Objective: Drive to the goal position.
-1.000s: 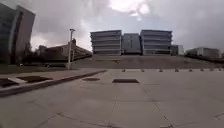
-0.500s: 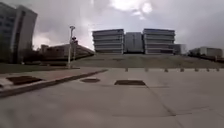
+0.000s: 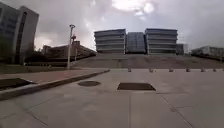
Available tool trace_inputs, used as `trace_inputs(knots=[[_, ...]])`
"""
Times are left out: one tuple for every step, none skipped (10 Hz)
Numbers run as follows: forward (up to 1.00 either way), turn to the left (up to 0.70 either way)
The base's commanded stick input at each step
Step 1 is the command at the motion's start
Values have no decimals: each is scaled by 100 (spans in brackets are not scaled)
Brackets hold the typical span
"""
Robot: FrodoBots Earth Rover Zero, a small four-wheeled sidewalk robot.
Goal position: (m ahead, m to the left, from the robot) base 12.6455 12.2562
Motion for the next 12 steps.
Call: trace_inputs(knots=[[0,0],[0,0],[0,0],[0,0],[0,0],[0,0],[3,0],[67,0],[100,0],[100,0],[100,0],[100,-28]])
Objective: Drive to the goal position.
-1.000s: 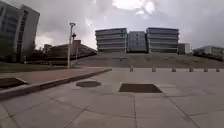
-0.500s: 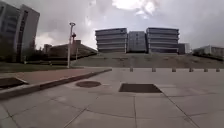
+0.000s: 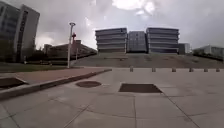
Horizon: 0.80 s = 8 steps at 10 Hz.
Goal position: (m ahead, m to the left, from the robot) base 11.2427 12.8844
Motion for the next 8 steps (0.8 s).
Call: trace_inputs(knots=[[100,-28],[100,-28],[100,-28],[100,-29],[100,-29],[100,-28],[100,-18],[100,-7]])
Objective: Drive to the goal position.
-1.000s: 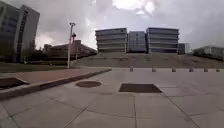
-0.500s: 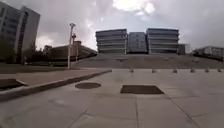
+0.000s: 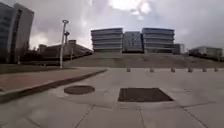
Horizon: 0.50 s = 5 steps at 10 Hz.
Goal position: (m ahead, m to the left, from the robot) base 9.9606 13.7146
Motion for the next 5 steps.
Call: trace_inputs(knots=[[100,0],[100,0],[100,0],[100,0],[100,0]])
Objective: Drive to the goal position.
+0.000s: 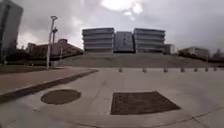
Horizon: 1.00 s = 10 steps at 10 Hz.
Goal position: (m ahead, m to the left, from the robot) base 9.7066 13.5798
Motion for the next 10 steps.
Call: trace_inputs(knots=[[100,0],[100,0],[100,0],[100,0],[100,0],[100,0],[100,0],[100,0],[100,0],[100,0]])
